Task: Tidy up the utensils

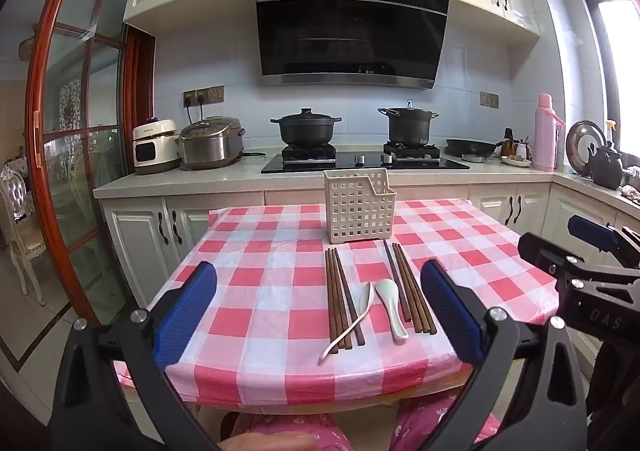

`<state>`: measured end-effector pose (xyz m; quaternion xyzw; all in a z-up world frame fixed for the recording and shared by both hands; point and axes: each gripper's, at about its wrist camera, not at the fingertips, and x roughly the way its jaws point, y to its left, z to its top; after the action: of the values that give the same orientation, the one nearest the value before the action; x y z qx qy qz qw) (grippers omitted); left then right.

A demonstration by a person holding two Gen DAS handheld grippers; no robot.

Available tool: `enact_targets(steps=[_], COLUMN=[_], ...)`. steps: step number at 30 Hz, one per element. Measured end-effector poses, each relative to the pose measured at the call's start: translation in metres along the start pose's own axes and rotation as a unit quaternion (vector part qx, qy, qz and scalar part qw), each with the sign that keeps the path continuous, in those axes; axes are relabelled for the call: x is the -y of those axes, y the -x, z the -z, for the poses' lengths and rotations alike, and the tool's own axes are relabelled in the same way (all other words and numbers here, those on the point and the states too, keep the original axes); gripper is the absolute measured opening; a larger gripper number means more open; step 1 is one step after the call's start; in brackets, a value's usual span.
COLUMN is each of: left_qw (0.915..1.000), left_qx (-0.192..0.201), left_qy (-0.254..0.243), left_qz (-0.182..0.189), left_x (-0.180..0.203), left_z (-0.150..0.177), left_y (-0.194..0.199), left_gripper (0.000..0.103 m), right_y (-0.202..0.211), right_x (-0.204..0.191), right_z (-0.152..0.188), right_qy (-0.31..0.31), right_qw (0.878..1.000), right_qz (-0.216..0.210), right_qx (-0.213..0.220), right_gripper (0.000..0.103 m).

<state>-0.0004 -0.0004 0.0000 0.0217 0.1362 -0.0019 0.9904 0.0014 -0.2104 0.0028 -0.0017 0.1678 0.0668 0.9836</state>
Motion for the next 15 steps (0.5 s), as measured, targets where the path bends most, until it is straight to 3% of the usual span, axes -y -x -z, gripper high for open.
enact_targets(steps=[15], left_qw=[1.0000], left_qx=[-0.003], left_qy=[0.005], left_qz=[0.003], left_x=[-0.0012], left_z=[0.0022], left_y=[-0.0005], left_gripper=[0.098], right_y=[-0.0032], right_x=[0.0041], right_z=[-0.0003], right_qy=[-0.012], right_qw=[1.000], right_qz=[-0.004], right_qx=[-0.009], right_gripper=[0.085])
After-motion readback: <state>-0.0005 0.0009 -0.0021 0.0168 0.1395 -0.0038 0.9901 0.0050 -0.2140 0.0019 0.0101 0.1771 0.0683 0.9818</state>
